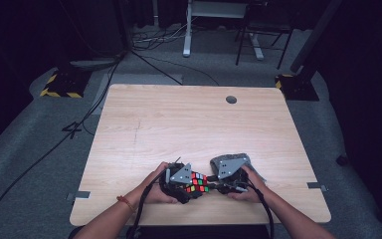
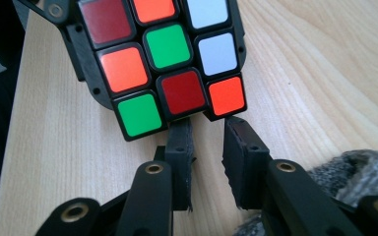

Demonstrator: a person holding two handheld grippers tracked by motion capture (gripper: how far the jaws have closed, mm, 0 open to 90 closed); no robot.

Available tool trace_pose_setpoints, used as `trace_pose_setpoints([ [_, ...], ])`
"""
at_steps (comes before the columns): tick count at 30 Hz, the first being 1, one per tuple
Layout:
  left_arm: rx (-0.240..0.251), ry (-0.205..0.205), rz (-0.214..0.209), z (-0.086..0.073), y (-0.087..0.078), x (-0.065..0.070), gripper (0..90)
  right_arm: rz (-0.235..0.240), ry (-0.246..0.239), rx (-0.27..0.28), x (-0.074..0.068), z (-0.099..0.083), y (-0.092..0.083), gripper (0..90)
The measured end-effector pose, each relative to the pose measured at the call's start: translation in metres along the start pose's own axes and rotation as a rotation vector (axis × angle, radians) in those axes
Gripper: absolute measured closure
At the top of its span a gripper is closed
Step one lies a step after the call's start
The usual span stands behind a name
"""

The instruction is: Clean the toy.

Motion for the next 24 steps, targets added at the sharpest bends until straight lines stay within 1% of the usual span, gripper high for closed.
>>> trace_pose_setpoints([
  [1,0.002,-0.004,-0.006,0.000,0.000,0.000,32.3,-0.003,-0.007,0.008,0.000,0.001,-0.001,72.9],
  [2,-0.001,-0.004,-0.012,-0.001,0.000,0.000,32.3,0.002,0.000,0.022,-0.001,0.003,-0.001,73.1],
  [4,-0.012,-0.007,0.001,-0.003,0.000,-0.001,32.1,0.014,-0.006,0.042,-0.003,0.007,-0.003,71.6],
  [5,-0.019,-0.002,0.002,-0.004,0.000,-0.001,32.2,0.020,-0.007,0.055,-0.004,0.010,-0.004,71.5],
  [8,-0.013,-0.002,-0.004,-0.004,0.000,-0.002,32.1,0.003,-0.034,0.050,-0.004,0.014,-0.005,68.2],
  [9,-0.019,-0.011,0.001,-0.005,0.000,-0.002,31.9,-0.001,-0.030,0.051,-0.004,0.015,-0.006,66.5],
  [10,-0.024,-0.005,0.003,-0.006,-0.001,-0.002,31.7,-0.010,-0.034,0.048,-0.003,0.015,-0.007,64.9],
  [11,-0.033,0.008,0.010,-0.007,-0.001,-0.003,30.9,-0.021,-0.037,0.041,-0.002,0.015,-0.009,61.4],
  [12,-0.044,0.003,0.026,-0.008,-0.002,-0.004,29.7,-0.037,-0.032,0.042,0.001,0.015,-0.012,58.4],
  [13,-0.049,0.007,0.040,-0.009,-0.003,-0.005,27.2,-0.048,-0.022,0.045,0.003,0.016,-0.016,56.8],
  [14,-0.059,-0.003,0.048,-0.010,-0.005,-0.006,24.9,-0.064,-0.022,0.041,0.005,0.016,-0.019,54.1],
  [15,-0.061,-0.015,0.046,-0.011,-0.007,-0.006,25.6,-0.083,-0.030,0.034,0.008,0.016,-0.024,51.9],
  [16,-0.061,-0.015,0.051,-0.012,-0.008,-0.007,25.5,-0.095,-0.031,0.031,0.011,0.016,-0.030,50.7],
  [18,-0.081,-0.036,0.079,-0.016,-0.013,-0.012,20.5,-0.138,-0.028,0.008,0.018,0.014,-0.041,48.0],
  [19,-0.096,-0.046,0.090,-0.018,-0.016,-0.014,17.3,-0.156,-0.019,0.004,0.023,0.013,-0.046,47.2],
  [20,-0.109,-0.042,0.101,-0.020,-0.018,-0.017,15.5,-0.164,-0.002,-0.003,0.026,0.009,-0.050,46.0],
  [21,-0.108,-0.051,0.120,-0.021,-0.022,-0.018,16.0,-0.174,0.011,-0.020,0.030,0.004,-0.055,44.8],
  [22,-0.094,-0.059,0.132,-0.021,-0.026,-0.021,17.1,-0.189,0.012,-0.040,0.033,-0.002,-0.059,44.1],
  [23,-0.089,-0.055,0.147,-0.021,-0.030,-0.024,17.6,-0.195,0.020,-0.060,0.036,-0.009,-0.062,44.0],
  [24,-0.091,-0.065,0.166,-0.022,-0.033,-0.026,17.3,-0.202,0.031,-0.089,0.038,-0.017,-0.064,43.8],
])
Point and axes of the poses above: each handheld gripper's, and its own axes: y roughly forward along the jaws, z roughly out of its top, x roughly to its right, the point moved 8 cm from there along y, roughly forward along the jaws, and after that the axes turned 15 degrees about x, right-handed, at the moved point
